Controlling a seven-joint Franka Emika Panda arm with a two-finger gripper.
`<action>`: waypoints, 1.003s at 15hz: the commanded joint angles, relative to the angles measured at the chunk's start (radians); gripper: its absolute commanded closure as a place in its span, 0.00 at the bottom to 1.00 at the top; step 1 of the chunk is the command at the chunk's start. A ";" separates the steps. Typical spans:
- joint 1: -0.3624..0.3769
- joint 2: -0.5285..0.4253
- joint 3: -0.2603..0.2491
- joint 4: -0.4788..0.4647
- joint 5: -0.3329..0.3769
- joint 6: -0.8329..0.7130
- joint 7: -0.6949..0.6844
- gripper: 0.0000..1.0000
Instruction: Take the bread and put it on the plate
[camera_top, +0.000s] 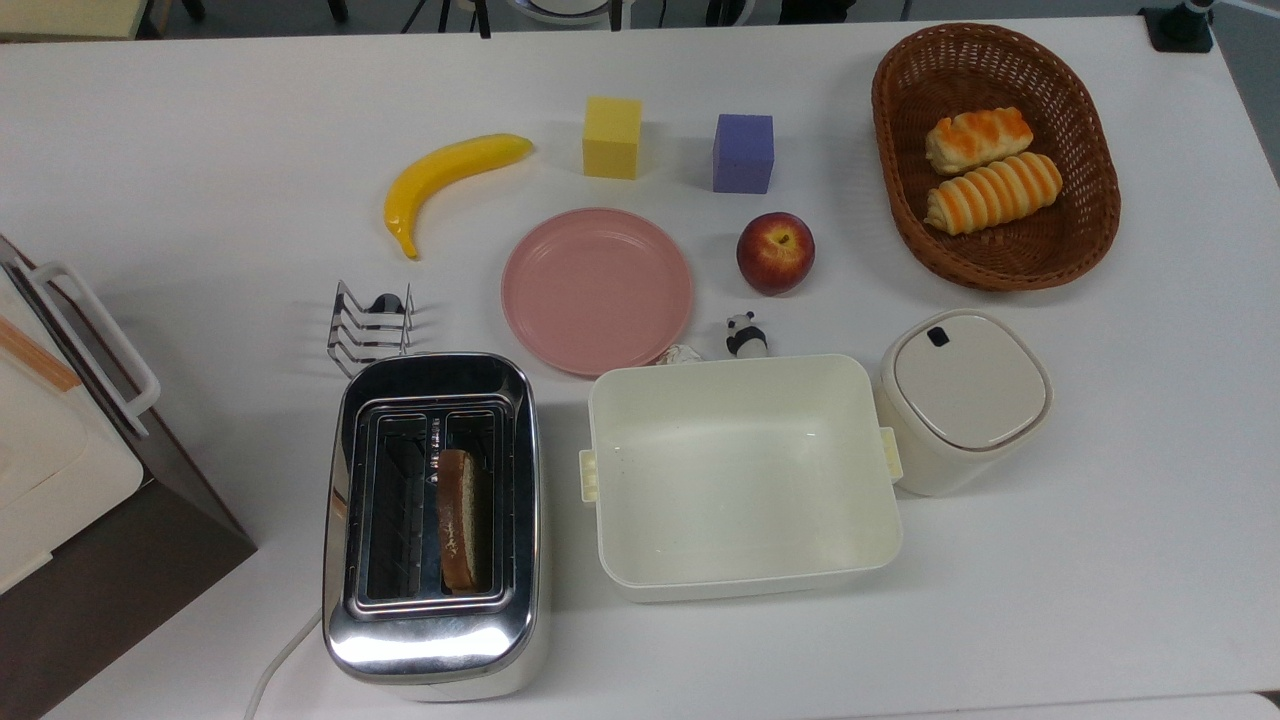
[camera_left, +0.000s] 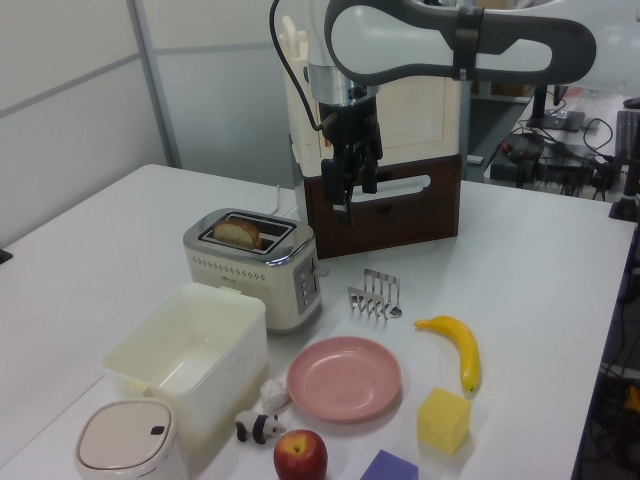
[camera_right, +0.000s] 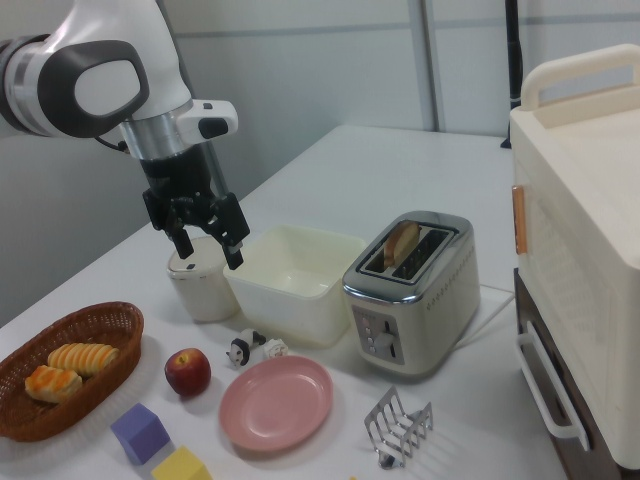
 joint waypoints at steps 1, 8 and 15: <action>0.010 -0.035 -0.009 -0.036 -0.007 0.003 0.006 0.00; 0.010 -0.035 -0.009 -0.036 -0.007 0.005 0.005 0.00; 0.002 -0.021 -0.011 -0.031 0.001 0.087 -0.004 0.00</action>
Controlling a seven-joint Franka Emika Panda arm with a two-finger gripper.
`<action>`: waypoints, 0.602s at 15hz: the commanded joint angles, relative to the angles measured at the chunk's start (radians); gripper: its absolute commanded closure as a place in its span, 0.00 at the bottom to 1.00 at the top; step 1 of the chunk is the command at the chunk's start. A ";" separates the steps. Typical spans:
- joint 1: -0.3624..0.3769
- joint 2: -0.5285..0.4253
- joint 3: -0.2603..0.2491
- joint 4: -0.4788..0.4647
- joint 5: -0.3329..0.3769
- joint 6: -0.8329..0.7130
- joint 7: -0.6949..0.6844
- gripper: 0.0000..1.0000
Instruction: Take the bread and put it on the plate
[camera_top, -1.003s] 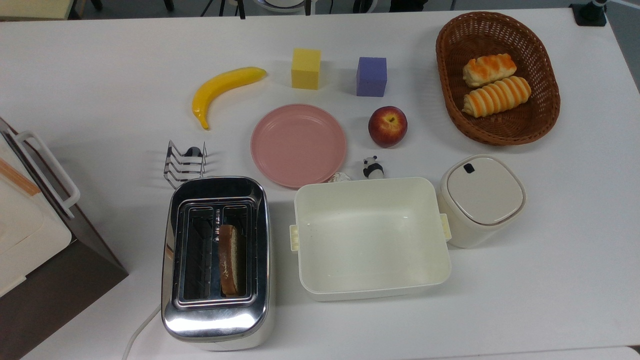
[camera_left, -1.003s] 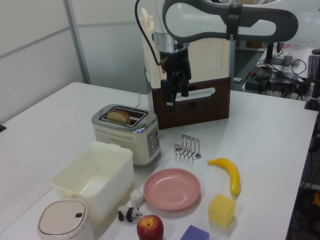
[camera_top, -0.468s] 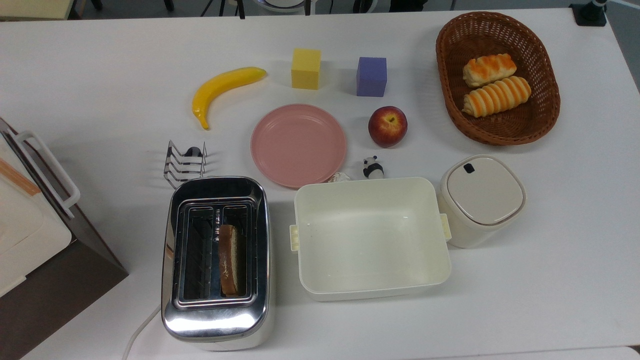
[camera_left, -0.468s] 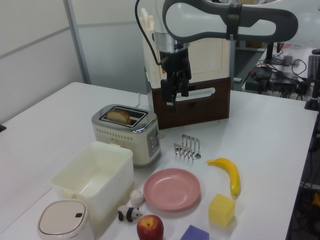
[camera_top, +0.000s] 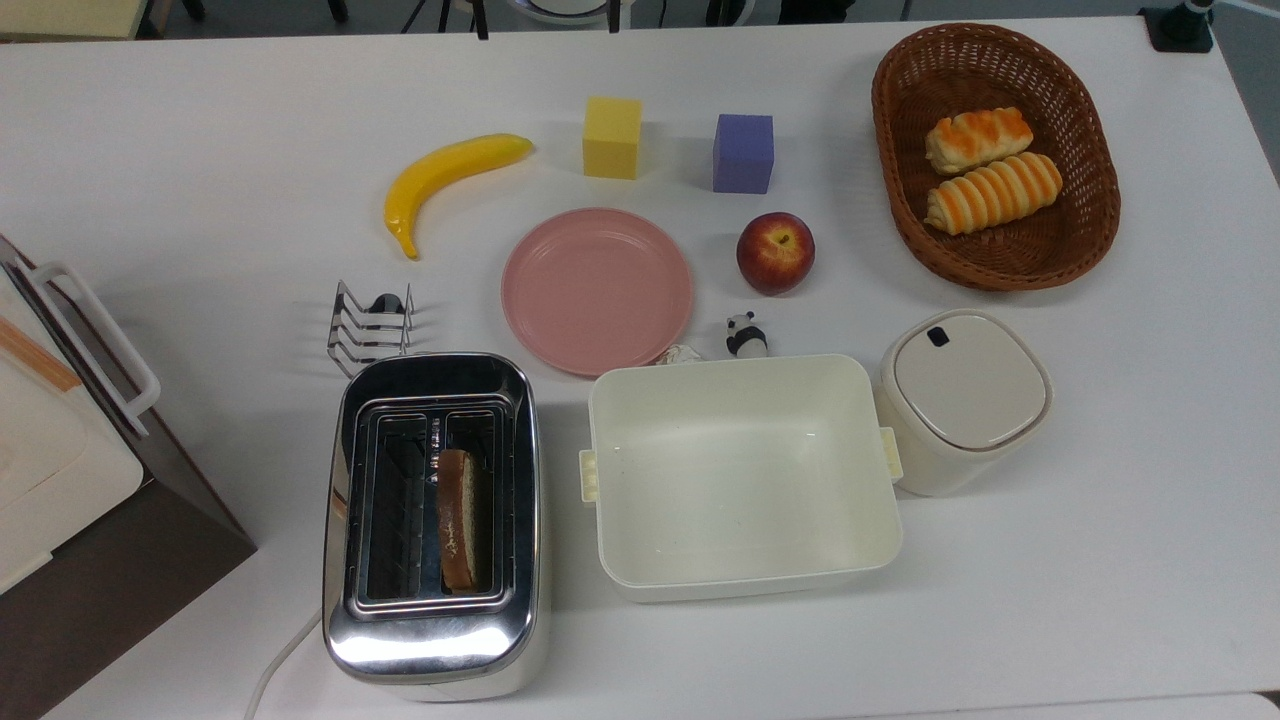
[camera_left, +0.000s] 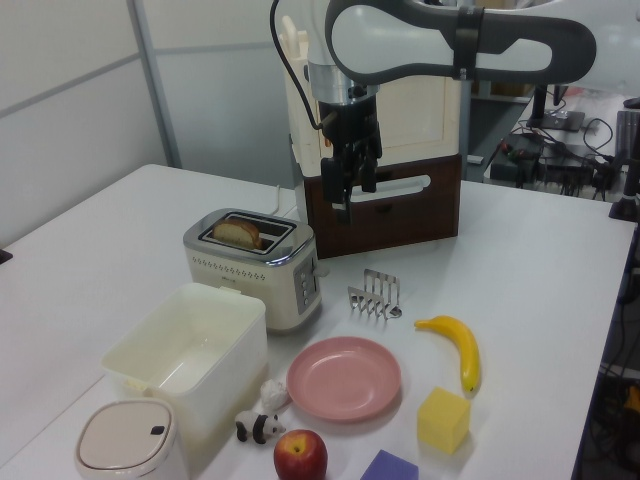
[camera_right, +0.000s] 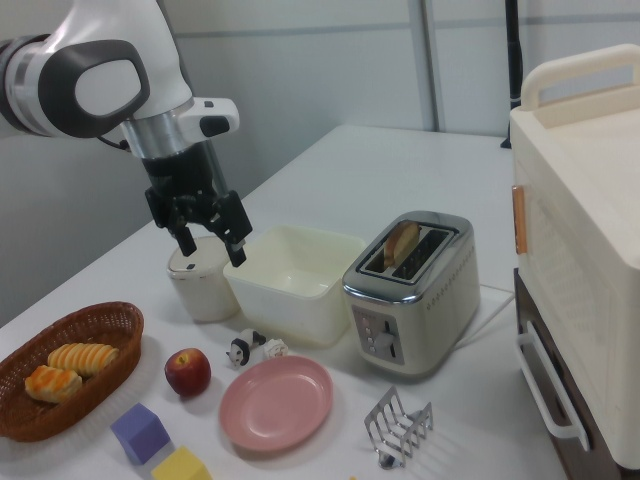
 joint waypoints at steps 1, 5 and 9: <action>0.005 -0.016 -0.011 -0.031 0.001 0.093 -0.010 0.00; -0.001 0.013 -0.013 -0.036 0.002 0.212 -0.011 0.00; -0.032 0.071 -0.013 -0.042 0.004 0.362 -0.012 0.00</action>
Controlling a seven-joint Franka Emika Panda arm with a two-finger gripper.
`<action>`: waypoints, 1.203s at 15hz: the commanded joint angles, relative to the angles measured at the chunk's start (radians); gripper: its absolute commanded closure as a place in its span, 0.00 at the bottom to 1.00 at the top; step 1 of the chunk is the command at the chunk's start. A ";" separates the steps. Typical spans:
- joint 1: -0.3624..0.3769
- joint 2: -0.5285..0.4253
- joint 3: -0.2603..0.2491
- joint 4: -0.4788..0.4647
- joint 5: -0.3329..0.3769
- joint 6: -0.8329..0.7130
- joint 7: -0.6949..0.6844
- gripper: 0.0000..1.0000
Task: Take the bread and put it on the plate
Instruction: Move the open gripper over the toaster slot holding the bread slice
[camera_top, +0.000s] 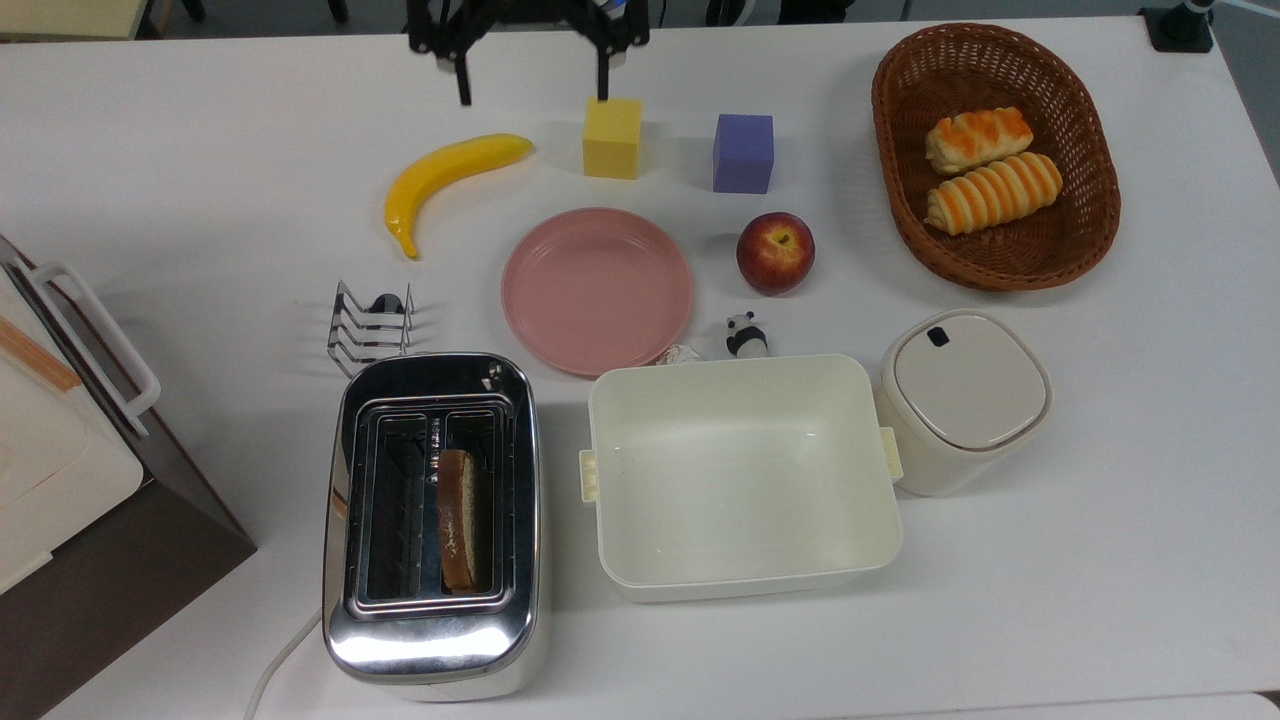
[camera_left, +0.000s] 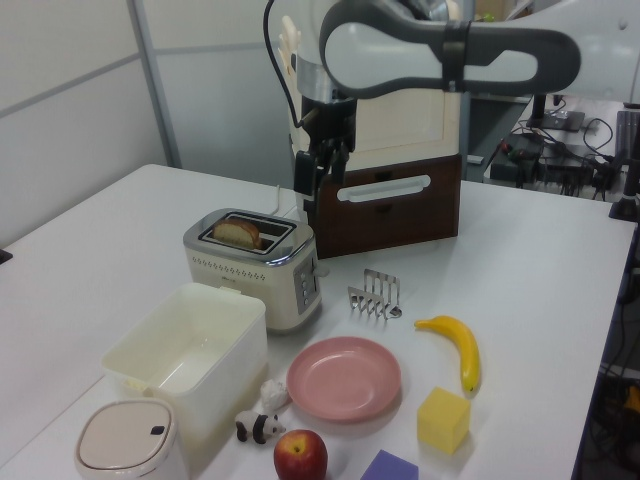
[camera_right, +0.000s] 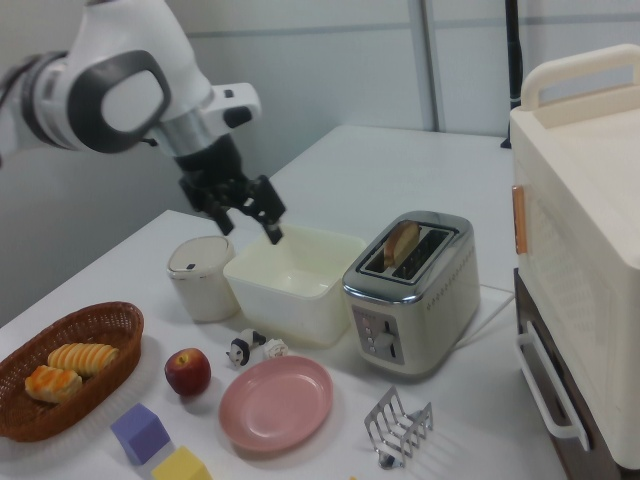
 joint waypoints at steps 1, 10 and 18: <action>-0.025 0.050 -0.008 -0.022 0.004 0.156 -0.010 0.00; -0.102 0.220 -0.007 -0.024 0.004 0.566 -0.034 0.00; -0.107 0.340 -0.007 -0.021 -0.004 0.739 -0.042 0.00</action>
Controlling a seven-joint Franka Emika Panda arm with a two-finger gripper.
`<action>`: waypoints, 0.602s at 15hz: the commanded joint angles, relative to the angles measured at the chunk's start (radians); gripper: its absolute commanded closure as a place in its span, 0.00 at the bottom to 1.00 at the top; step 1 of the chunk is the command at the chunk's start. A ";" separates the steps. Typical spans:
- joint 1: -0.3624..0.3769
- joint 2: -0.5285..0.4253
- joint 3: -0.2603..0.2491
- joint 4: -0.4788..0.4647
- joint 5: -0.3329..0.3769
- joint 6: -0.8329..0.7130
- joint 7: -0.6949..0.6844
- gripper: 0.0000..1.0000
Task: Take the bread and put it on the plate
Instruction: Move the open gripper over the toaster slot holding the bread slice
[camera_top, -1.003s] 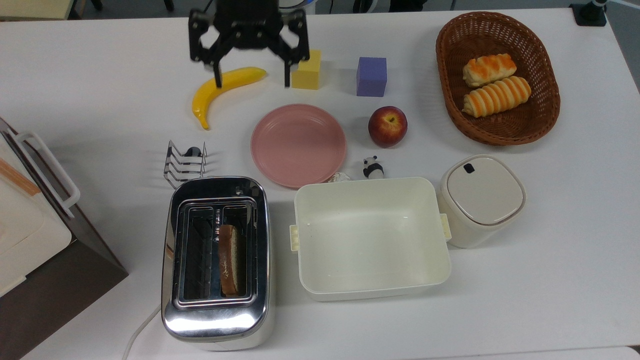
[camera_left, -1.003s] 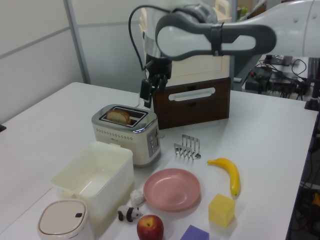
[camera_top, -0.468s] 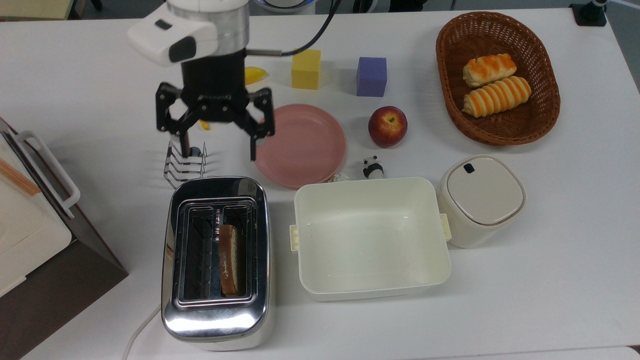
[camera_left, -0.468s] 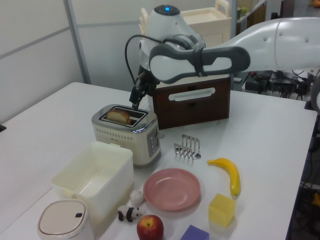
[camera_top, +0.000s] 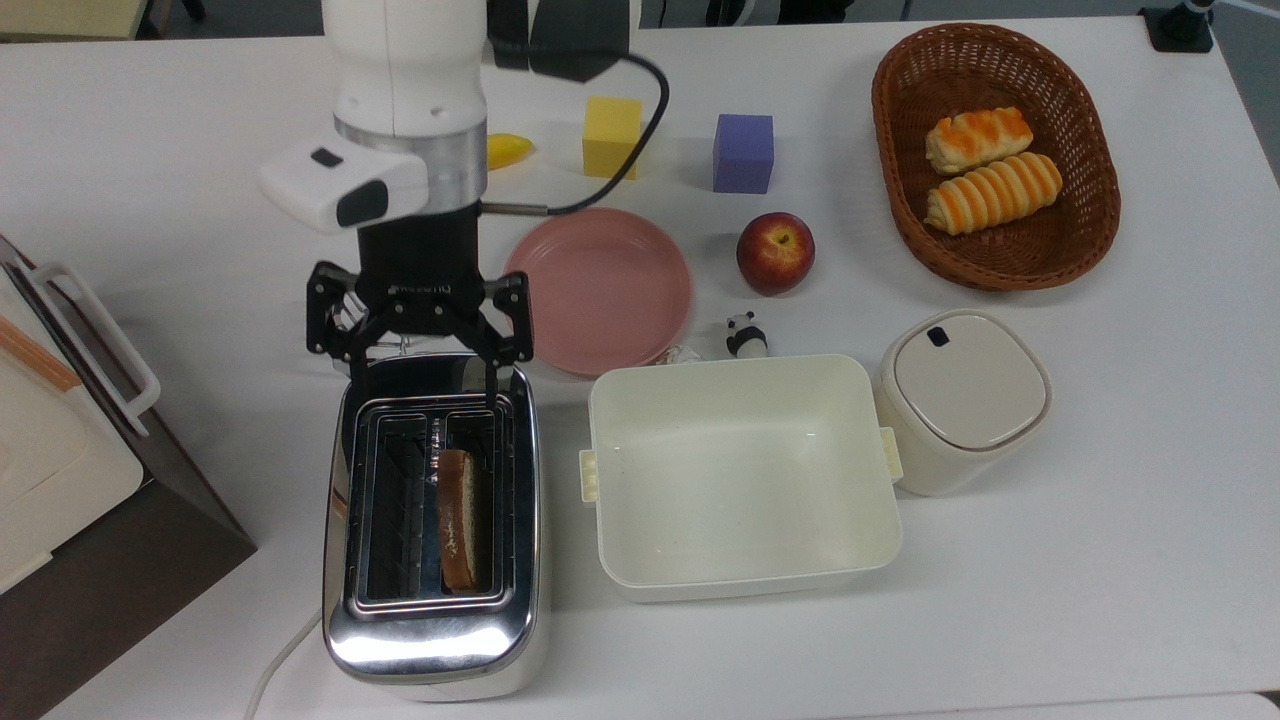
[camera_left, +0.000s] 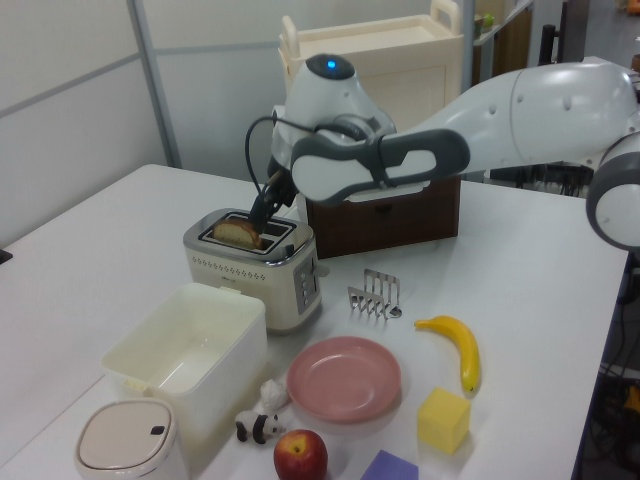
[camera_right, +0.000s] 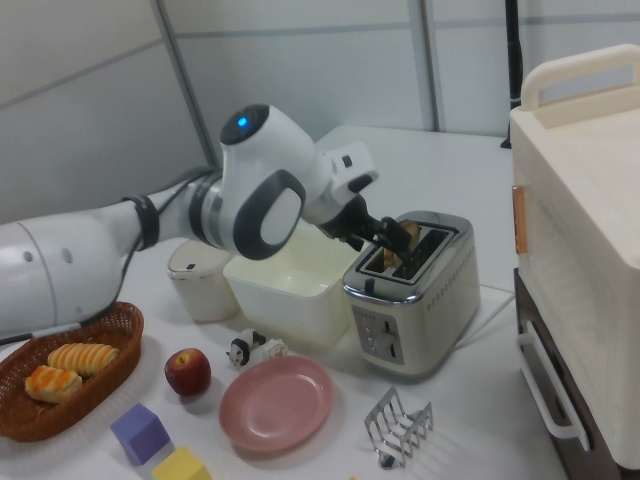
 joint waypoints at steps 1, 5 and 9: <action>0.002 0.030 -0.004 -0.003 -0.004 0.079 -0.024 0.00; 0.002 0.066 -0.003 0.001 -0.003 0.184 -0.018 0.09; 0.008 0.089 0.001 0.004 -0.007 0.253 -0.023 0.34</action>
